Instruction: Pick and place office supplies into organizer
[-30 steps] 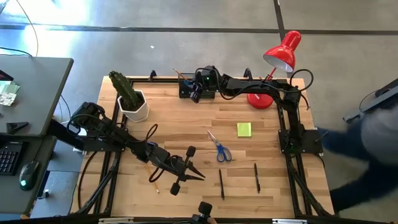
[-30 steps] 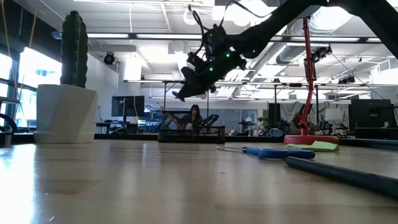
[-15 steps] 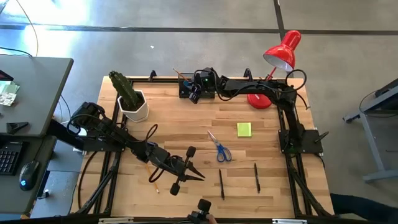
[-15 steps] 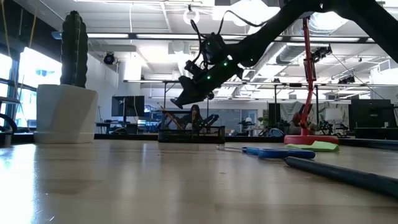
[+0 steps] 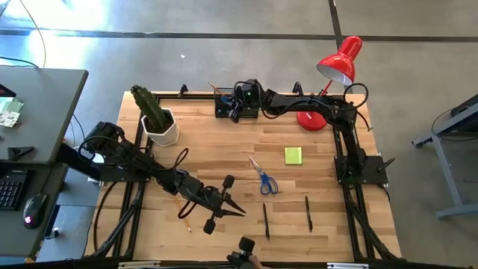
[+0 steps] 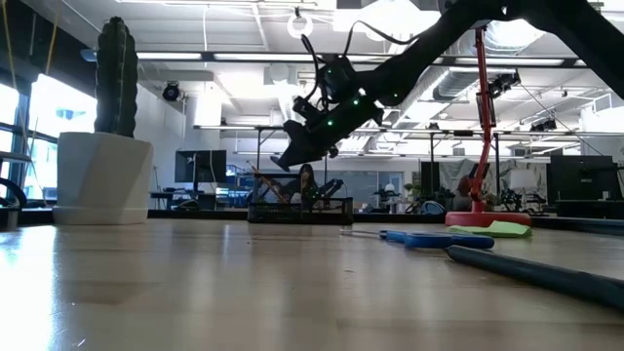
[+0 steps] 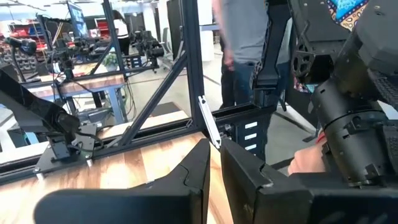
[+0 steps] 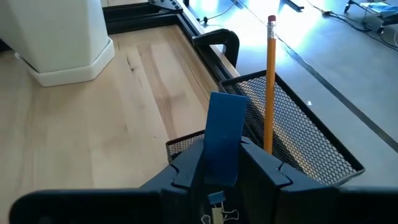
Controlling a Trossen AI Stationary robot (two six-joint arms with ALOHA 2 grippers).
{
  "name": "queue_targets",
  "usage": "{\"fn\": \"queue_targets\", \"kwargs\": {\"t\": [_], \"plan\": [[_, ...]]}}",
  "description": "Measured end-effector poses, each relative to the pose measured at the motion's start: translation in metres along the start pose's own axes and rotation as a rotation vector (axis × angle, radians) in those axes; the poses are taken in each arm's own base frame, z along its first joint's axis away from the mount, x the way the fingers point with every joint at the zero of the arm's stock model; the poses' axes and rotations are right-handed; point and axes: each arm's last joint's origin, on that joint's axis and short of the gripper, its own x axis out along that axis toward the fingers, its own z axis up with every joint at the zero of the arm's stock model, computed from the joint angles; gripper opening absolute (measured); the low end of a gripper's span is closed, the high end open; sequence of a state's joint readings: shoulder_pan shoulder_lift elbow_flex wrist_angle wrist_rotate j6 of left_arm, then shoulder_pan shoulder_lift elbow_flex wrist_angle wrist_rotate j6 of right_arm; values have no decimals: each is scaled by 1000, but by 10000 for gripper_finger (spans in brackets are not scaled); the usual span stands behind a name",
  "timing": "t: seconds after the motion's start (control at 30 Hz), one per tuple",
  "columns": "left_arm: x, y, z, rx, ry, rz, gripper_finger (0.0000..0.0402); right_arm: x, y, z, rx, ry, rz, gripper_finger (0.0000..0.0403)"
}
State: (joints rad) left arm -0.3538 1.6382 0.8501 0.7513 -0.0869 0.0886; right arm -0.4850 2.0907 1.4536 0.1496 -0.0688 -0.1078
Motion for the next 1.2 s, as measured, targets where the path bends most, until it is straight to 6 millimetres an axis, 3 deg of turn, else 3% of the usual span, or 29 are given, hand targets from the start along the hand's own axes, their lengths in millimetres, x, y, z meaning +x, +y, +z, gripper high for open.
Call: {"fn": "queue_targets", "kwargs": {"t": [0.6, 0.97, 1.2], "plan": [[0, 0, -2, -5, 23, 16, 31, -1, -9, -1, 12, 2, -4, 85], [0, 2, -5, -12, 54, 86, 33, -1, -9, -1, 7, 2, -8, 188], [-1, 2, -7, -33, 75, 86, 96, -2, -10, -4, -17, 50, -45, 237]]}}
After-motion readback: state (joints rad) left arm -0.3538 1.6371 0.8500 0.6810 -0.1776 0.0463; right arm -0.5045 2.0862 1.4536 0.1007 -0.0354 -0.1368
